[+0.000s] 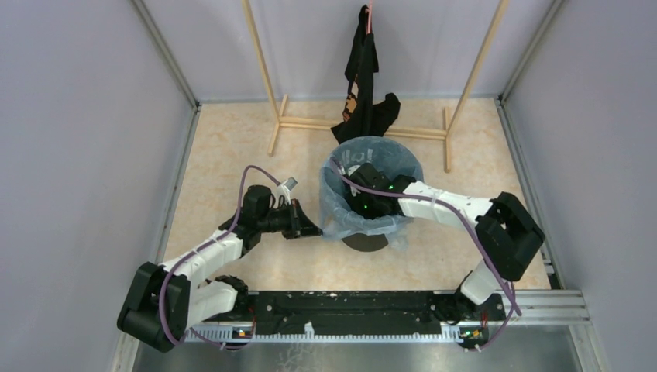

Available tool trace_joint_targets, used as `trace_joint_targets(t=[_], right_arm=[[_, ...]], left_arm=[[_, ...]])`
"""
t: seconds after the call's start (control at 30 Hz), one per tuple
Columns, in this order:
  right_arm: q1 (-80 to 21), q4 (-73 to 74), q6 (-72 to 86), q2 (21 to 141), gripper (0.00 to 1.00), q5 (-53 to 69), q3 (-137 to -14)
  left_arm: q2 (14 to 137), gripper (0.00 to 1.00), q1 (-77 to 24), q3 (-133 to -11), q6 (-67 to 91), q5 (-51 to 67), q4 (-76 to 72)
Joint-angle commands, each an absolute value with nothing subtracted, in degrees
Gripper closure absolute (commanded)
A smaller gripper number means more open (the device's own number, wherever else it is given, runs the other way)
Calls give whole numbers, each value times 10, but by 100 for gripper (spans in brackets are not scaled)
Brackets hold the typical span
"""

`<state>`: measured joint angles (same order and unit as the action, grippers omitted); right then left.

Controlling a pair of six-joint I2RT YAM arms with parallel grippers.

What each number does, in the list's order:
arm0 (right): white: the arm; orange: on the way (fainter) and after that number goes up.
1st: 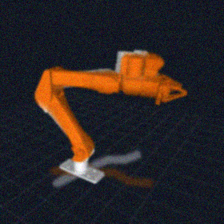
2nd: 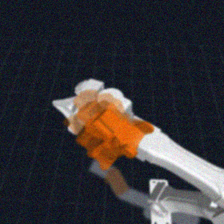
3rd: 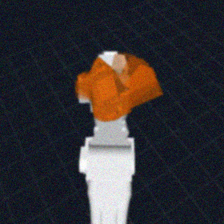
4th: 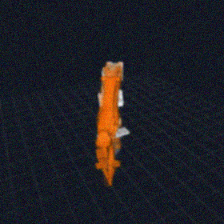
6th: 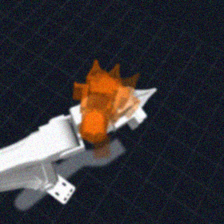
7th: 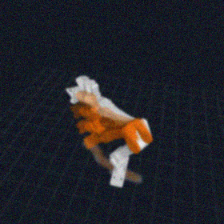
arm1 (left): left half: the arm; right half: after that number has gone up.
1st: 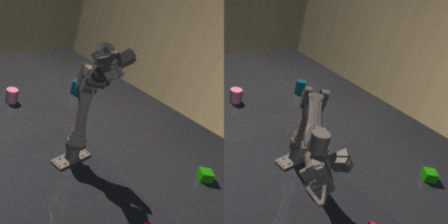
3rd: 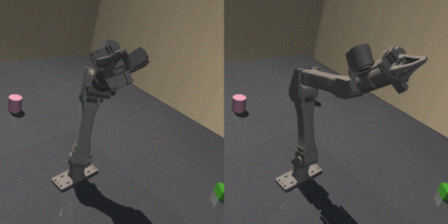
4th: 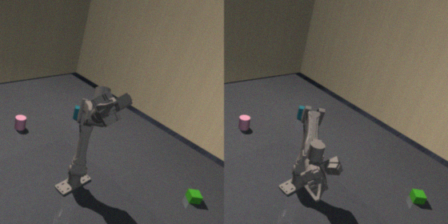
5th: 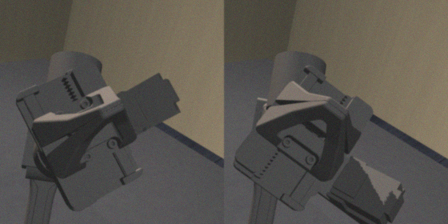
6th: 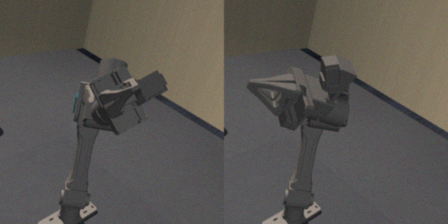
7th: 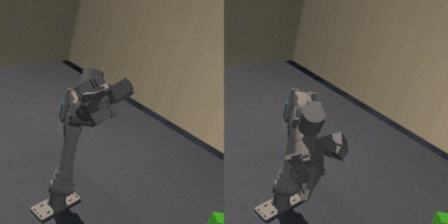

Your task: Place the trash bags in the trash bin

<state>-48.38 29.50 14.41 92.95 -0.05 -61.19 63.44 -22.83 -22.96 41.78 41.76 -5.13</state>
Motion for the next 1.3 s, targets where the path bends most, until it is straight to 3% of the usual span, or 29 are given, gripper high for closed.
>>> trace_joint_targets(t=[0.0,0.4,0.6,0.77,0.87,0.97,1.13,1.27], right_arm=[[-489,319,161,867,62,16,-650],[-489,373,174,794,34,-21,-690],[-489,408,165,754,20,-34,-742],[-488,421,161,688,9,-32,-780],[-488,421,155,625,2,-37,-797],[-489,419,140,560,1,-57,-803],[-489,421,107,448,1,-148,-787],[-488,423,91,372,1,-218,-774]], left_arm=[[626,93,-230,-245,404,425,-59],[623,93,-230,-244,403,426,-52],[614,84,-230,-253,403,418,-36],[591,55,-230,-253,415,402,-21],[567,47,-230,-253,420,388,-4],[521,37,-230,-256,424,359,44],[405,8,-230,-296,408,285,134],[336,2,-230,-380,368,200,191]])
